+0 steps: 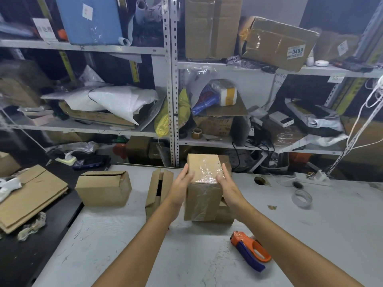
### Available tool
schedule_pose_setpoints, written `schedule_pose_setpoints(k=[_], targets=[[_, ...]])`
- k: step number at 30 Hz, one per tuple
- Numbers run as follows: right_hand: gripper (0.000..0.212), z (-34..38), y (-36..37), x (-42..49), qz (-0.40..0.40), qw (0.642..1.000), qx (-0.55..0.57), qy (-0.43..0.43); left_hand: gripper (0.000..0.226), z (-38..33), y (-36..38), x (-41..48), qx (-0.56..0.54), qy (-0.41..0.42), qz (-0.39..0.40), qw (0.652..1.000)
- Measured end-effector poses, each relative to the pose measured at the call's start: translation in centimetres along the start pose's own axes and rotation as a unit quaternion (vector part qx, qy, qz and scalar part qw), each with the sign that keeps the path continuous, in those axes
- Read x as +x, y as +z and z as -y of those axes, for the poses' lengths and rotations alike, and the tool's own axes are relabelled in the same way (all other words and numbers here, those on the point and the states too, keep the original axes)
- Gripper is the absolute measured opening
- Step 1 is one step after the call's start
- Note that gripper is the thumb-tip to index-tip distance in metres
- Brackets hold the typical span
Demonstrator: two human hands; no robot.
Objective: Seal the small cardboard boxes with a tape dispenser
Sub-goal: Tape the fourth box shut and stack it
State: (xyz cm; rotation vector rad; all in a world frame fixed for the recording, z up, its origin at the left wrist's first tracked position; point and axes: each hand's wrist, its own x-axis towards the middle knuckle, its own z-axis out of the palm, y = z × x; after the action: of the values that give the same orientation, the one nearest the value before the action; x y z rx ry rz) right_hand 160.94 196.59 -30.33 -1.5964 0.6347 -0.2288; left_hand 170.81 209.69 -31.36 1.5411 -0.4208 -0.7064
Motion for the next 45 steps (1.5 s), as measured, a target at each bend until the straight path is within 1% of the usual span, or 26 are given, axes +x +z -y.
schedule_pose_setpoints(k=[2, 3, 9, 12, 16, 20, 23, 26, 27, 29, 33, 34, 36, 37, 41, 45], targets=[[0.056, 0.0, -0.2, 0.0, -0.004, 1.0, 0.02, 0.008, 0.053, 0.0, -0.1, 0.1, -0.012, -0.005, 0.003, 1.0], [0.056, -0.2, -0.2, -0.1, -0.007, 1.0, 0.026, 0.007, 0.053, 0.0, 0.0, 0.1, -0.013, -0.008, 0.004, 1.0], [0.061, -0.4, 0.8, -1.3, -0.003, 1.0, -0.004, 0.009, 0.064, 0.8, 1.3, 0.0, 0.025, -0.001, -0.028, 0.999], [0.063, -0.6, 0.9, -1.5, 0.0, 1.0, -0.001, 0.01, 0.066, 1.2, 1.5, 0.1, 0.037, 0.004, -0.035, 0.999], [0.068, -0.4, 0.9, -1.8, 0.014, 1.0, -0.007, 0.012, 0.079, 1.8, 1.3, 0.2, 0.037, 0.005, -0.038, 0.999], [0.066, -0.1, 0.9, -1.7, 0.023, 1.0, -0.01, -0.004, 0.069, 1.8, 1.5, 0.1, 0.038, 0.011, -0.058, 0.998], [0.065, 0.0, 0.8, -1.4, 0.03, 0.999, 0.009, -0.015, 0.066, 1.5, 1.4, 0.2, 0.044, 0.011, -0.067, 0.997], [0.076, 0.2, 0.7, -0.8, 0.025, 1.0, 0.005, -0.008, 0.067, 1.3, 1.4, 0.3, 0.047, 0.013, -0.057, 0.997], [0.076, 0.0, 0.6, -0.5, 0.023, 1.0, -0.001, -0.007, 0.068, 1.3, 1.5, 0.1, 0.048, 0.013, -0.054, 0.997], [0.073, -0.2, 0.5, -0.1, 0.022, 1.0, -0.011, -0.014, 0.072, 1.5, 1.6, 0.1, 0.045, 0.008, -0.054, 0.998], [0.071, -0.6, 0.0, 0.0, 0.032, 0.999, -0.027, -0.02, 0.087, 1.5, 1.6, 0.1, 0.034, -0.014, -0.04, 0.999], [0.072, -0.8, 0.0, -0.2, 0.044, 0.999, -0.023, -0.02, 0.083, 1.5, 1.7, 0.3, 0.032, -0.017, -0.047, 0.998], [0.073, -1.3, 0.3, -0.7, 0.072, 0.997, -0.023, -0.023, 0.063, 1.3, 1.9, 0.8, 0.03, -0.013, -0.076, 0.997], [0.073, -1.5, 0.4, -0.9, 0.079, 0.996, -0.026, -0.023, 0.058, 1.4, 1.9, 1.0, 0.027, -0.011, -0.087, 0.996], [0.072, -2.0, 0.5, -1.4, 0.079, 0.996, -0.007, -0.037, 0.063, 2.2, 1.8, 1.0, 0.006, -0.013, -0.086, 0.996], [0.085, -1.9, 0.9, -1.7, 0.066, 0.997, -0.022, -0.04, 0.066, 2.6, 2.1, 0.7, 0.004, -0.022, -0.085, 0.996]])
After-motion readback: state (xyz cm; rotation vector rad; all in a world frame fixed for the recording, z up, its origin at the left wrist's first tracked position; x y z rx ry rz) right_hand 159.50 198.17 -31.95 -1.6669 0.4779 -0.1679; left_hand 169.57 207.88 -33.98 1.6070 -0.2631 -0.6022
